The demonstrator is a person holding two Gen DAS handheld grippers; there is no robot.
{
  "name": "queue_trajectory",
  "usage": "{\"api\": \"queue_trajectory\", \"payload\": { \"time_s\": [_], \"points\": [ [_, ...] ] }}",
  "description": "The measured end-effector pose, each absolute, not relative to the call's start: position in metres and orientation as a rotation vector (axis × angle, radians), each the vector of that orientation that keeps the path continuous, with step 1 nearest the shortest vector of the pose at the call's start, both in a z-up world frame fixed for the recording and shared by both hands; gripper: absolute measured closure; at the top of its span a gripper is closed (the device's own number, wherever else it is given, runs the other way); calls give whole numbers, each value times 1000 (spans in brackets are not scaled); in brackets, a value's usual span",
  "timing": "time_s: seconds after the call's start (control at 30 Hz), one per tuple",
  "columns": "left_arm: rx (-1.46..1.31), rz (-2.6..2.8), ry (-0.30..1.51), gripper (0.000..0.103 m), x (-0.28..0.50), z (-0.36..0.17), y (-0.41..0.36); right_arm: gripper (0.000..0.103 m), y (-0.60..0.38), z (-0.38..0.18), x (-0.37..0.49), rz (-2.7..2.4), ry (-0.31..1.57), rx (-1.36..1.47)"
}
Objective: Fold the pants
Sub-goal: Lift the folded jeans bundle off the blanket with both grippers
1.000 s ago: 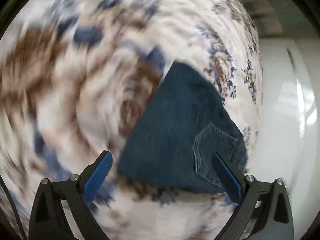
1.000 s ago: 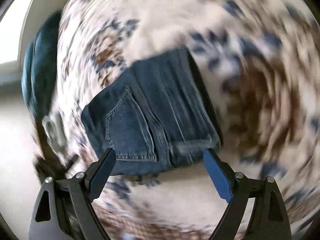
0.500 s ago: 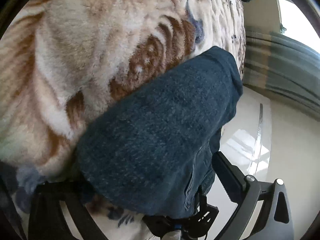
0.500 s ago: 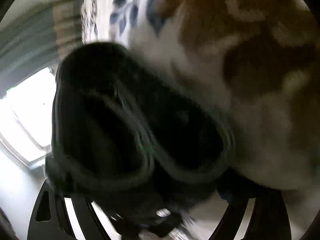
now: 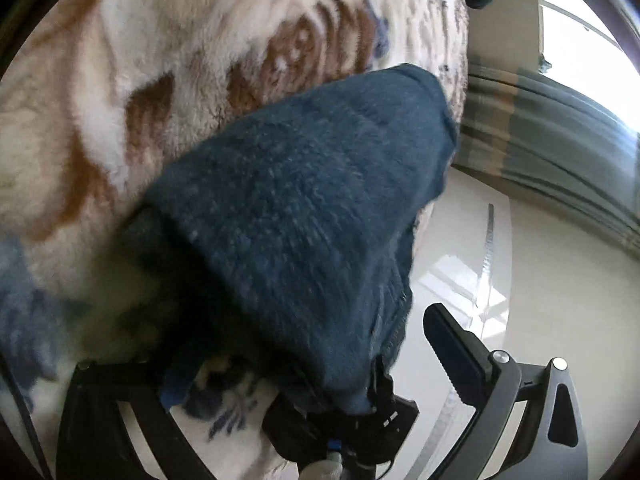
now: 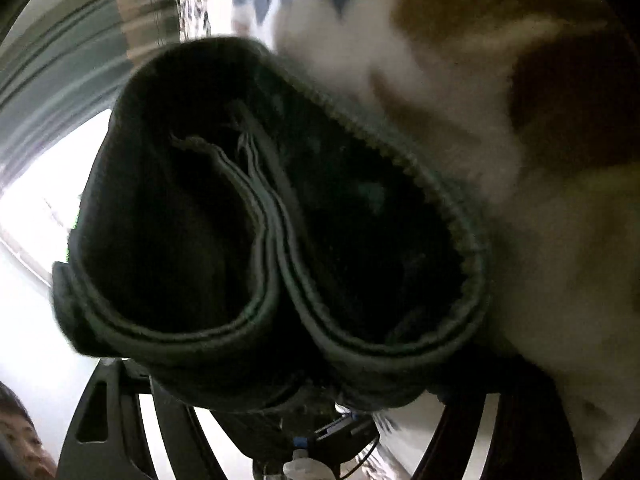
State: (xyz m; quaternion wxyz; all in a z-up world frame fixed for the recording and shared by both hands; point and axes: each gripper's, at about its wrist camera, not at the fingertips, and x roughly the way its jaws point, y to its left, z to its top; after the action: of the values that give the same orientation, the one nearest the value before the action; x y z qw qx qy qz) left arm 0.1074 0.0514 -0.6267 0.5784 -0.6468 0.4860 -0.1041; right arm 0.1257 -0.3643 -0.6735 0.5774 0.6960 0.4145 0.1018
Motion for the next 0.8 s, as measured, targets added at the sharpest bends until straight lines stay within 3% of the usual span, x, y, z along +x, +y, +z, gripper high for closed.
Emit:
{"api": "queue_trajectory", "payload": {
  "time_s": [0.3,0.47,0.67,0.7,0.77,0.8],
  "points": [
    [-1518,-265,1056,0,139,-603,44,17,-366,-674,161,251,898,1720],
    [-1432,-286,1134,0,156,-628,36,18,-356,-682,171,228,918,1700],
    [-1465,-261,1108,0,166,-613,40,17,-365,-681,192,159,892,1764],
    [-1444,-246,1114,3,167,-609,40,17,-366,-679,194,144,884,1770],
    [-1349,-187,1202,27,167,-605,36,20,-370,-675,199,101,883,1766],
    [-1309,-149,1235,41,169,-601,37,27,-371,-673,199,76,883,1758]
  ]
}}
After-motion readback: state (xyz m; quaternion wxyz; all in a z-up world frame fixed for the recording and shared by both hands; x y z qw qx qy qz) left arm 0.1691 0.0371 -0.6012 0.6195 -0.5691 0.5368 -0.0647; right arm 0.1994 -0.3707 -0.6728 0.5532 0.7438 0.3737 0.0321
